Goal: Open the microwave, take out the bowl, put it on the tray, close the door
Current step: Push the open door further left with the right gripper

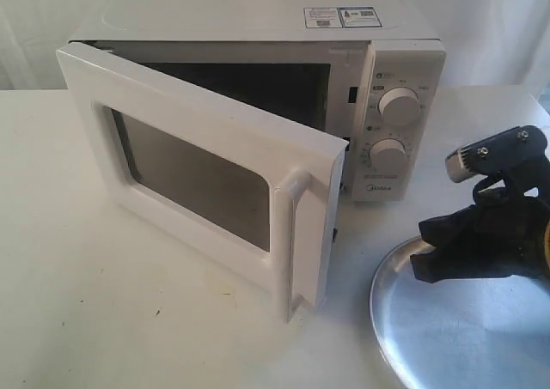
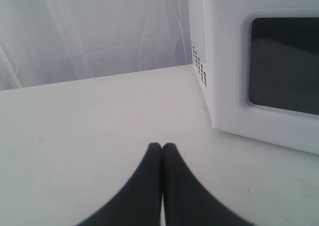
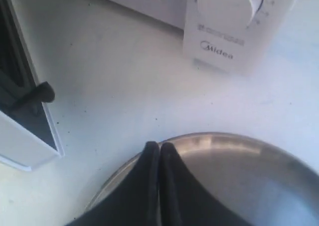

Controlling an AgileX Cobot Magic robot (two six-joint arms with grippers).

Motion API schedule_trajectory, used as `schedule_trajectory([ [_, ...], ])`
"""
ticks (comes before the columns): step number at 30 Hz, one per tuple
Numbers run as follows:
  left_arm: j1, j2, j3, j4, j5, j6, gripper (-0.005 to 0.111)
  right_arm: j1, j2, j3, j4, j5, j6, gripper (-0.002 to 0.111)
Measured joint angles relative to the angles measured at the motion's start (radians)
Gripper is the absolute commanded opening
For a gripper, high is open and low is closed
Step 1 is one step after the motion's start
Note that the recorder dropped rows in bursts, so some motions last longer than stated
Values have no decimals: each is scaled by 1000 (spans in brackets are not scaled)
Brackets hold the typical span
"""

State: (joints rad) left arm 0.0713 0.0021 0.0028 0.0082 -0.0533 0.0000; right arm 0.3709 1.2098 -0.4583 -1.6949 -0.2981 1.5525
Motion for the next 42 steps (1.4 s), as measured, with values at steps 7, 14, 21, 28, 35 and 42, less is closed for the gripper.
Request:
schedule_trajectory([
  [7,0,0,0,0,0,0,0,0,-2,0,493,-301,-560,0],
  [14,0,0,0,0,0,0,0,0,31,2,596,-433,-671,0],
  [21,0,0,0,0,0,0,0,20,181,-11,662,-571,-753,0],
  [28,0,0,0,0,0,0,0,139,298,-99,706,-601,-780,0],
  [35,0,0,0,0,0,0,0,228,316,-139,686,-558,-784,0],
  [42,0,0,0,0,0,0,0,244,327,-139,524,-711,-786,0],
])
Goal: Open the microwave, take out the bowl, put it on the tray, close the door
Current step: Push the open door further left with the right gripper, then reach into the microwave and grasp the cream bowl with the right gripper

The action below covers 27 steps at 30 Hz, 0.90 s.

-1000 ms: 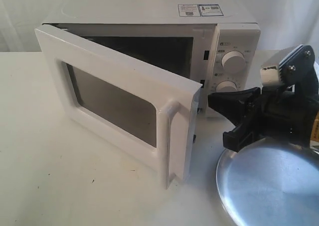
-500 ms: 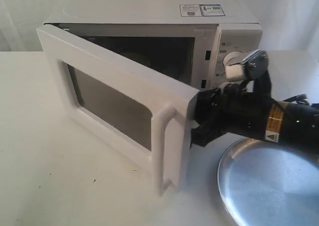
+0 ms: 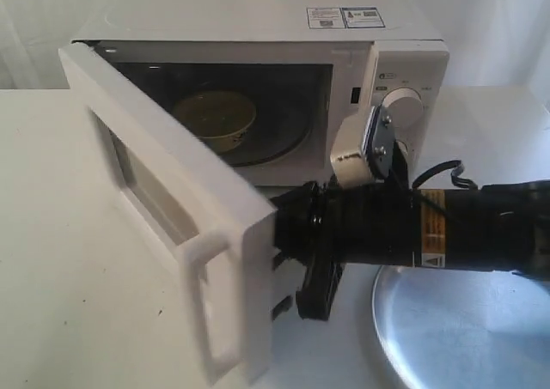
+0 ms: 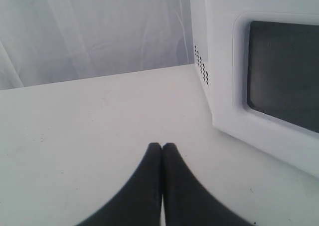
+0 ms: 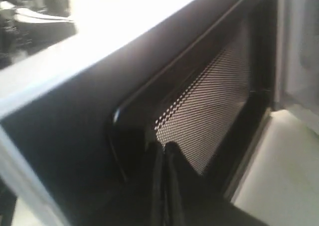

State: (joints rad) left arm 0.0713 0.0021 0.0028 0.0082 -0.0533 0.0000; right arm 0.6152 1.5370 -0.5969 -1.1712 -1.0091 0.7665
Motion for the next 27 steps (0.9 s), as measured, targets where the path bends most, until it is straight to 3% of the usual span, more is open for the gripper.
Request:
schedule_trajectory([
  [5,0,0,0,0,0,0,0,6,3,2,-76,-36,0,0],
  [8,0,0,0,0,0,0,0,6,3,2,-56,49,-27,0],
  [12,0,0,0,0,0,0,0,6,19,2,168,220,-180,0],
  [15,0,0,0,3,0,0,0,6,65,-22,336,247,-305,0],
  [20,0,0,0,3,0,0,0,19,178,-135,394,230,-398,2],
  [24,0,0,0,3,0,0,0,49,257,-268,375,269,-475,22],
  [25,0,0,0,3,0,0,0,58,270,-294,361,286,-485,38],
  [27,0,0,0,3,0,0,0,84,315,-376,326,340,-527,54],
])
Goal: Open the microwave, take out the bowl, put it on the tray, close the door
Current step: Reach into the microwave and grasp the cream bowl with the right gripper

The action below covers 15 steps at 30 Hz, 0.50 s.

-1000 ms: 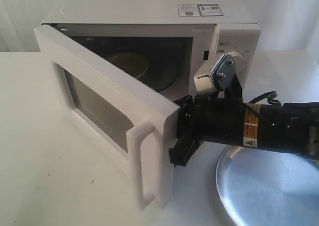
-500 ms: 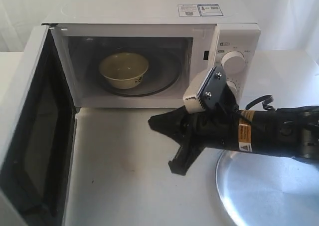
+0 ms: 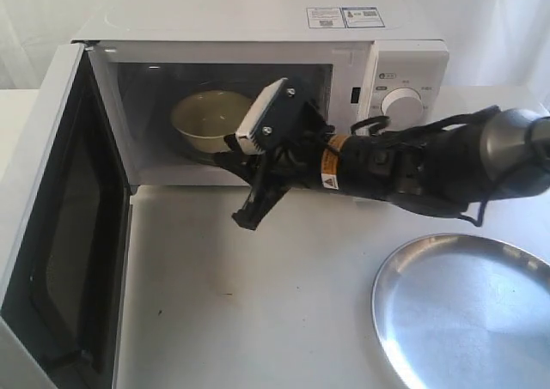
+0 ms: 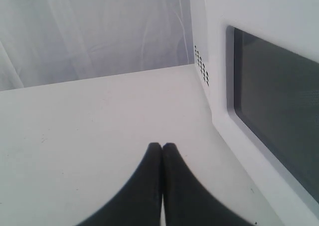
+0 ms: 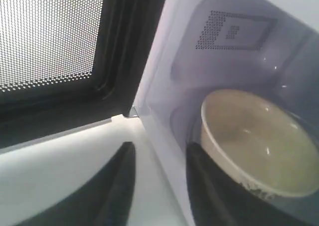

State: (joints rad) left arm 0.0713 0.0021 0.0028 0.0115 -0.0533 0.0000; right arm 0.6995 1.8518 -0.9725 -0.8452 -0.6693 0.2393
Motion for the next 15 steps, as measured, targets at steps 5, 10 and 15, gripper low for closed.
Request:
schedule_trajectory([
  [5,0,0,0,0,0,0,0,38,80,-166,-20,154,-41,54],
  [10,0,0,0,0,0,0,0,45,184,-310,-24,268,-68,54],
  [15,0,0,0,0,0,0,0,45,300,-448,-41,316,-68,49],
])
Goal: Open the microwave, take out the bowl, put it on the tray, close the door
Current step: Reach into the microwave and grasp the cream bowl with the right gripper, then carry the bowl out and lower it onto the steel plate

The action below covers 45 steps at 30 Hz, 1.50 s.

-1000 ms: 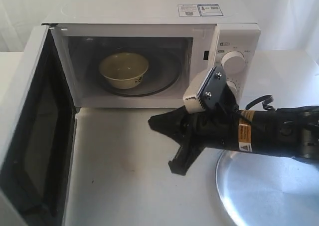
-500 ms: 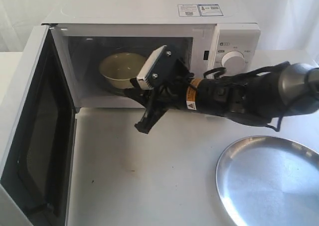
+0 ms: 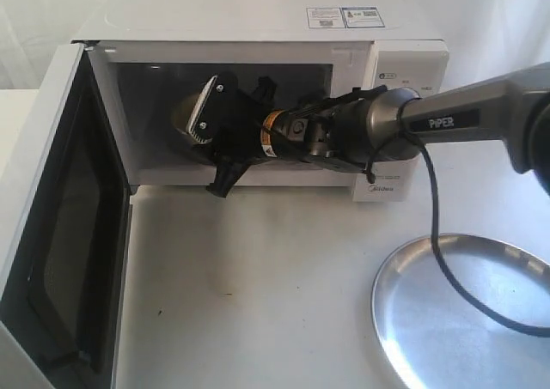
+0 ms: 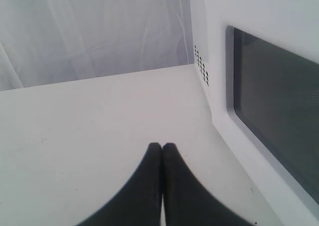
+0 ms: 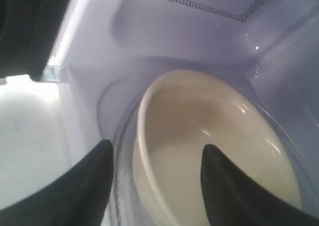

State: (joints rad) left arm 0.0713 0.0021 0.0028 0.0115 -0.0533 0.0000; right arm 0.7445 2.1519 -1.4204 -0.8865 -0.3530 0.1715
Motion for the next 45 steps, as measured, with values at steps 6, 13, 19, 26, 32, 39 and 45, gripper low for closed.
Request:
schedule_trajectory([
  [6,0,0,0,0,0,0,0,6,85,-106,-8,74,-3,12],
  [13,0,0,0,0,0,0,0,31,92,-121,-6,113,40,0],
  [19,0,0,0,0,0,0,0,71,29,-57,-6,122,175,0],
  [26,0,0,0,0,0,0,0,123,-216,177,-6,199,351,0],
  [32,0,0,0,0,0,0,0,151,-492,414,-6,375,497,0],
  [39,0,0,0,0,0,0,0,153,-728,688,2,791,671,0],
  [45,0,0,0,0,0,0,0,153,-801,861,22,866,699,0],
])
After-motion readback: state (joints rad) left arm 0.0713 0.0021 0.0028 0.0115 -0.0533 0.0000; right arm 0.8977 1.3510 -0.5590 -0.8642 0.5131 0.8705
